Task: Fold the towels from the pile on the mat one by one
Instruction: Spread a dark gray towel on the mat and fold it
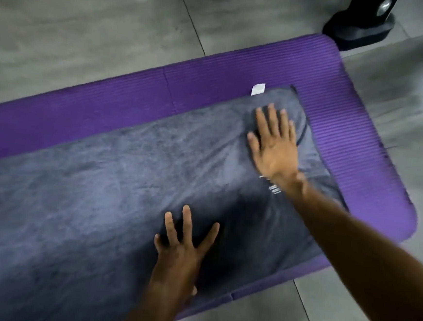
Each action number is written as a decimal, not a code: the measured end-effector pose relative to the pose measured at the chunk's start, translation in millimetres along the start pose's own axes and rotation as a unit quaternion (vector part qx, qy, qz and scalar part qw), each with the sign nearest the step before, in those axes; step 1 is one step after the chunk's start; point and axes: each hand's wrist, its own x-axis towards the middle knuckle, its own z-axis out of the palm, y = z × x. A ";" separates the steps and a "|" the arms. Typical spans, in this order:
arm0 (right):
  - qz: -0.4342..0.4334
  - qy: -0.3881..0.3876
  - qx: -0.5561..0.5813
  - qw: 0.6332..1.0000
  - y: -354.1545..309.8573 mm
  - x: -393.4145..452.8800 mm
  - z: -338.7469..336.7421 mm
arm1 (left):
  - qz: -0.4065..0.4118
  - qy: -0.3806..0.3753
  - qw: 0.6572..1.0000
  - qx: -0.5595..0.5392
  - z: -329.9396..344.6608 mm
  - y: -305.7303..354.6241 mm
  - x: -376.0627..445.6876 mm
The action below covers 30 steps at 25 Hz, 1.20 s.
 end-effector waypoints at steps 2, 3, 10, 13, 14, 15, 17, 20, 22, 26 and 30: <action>-0.048 0.009 -0.012 0.999 -5.3 -86.7 17.2 | 0.005 0.004 1.000 0.010 -0.2 -1.2 -0.9; -0.051 0.000 -0.030 0.998 3.0 -121.1 19.8 | 0.004 -0.002 1.000 0.007 0.5 -1.7 -2.2; 0.117 -0.026 -0.071 0.990 69.2 -147.4 -2.4 | -0.009 0.025 0.999 -0.028 2.6 -2.3 -6.8; 0.009 0.005 -0.061 0.998 12.1 -157.4 5.0 | 0.035 0.062 0.996 -0.046 25.6 4.5 -23.5; -0.045 0.006 -0.050 0.998 -13.3 -164.7 10.1 | 0.075 0.109 0.991 -0.032 41.2 8.4 -32.8; -0.093 -0.003 -0.036 0.995 -42.5 -173.0 16.2 | 0.111 0.129 0.985 -0.026 57.6 11.1 -46.4; -0.180 -0.038 -0.011 0.983 -106.6 -185.0 29.1 | 0.184 0.157 0.970 -0.025 81.1 8.0 -70.2; -0.298 -0.070 0.004 0.952 -194.1 -188.5 52.3 | 0.223 0.105 0.939 -0.242 85.4 -42.5 -99.3; -0.376 -0.092 -0.001 0.922 -242.8 -188.6 67.5 | 0.127 0.225 0.886 -0.385 89.1 -100.3 -120.8; -0.491 -0.127 -0.049 0.860 -308.6 -203.8 98.3 | -0.295 0.458 0.718 -0.434 150.0 -241.5 -175.9; -0.501 -0.115 -0.093 0.853 -316.1 -214.5 115.1 | -0.531 0.318 0.697 -0.364 216.0 -335.6 -224.4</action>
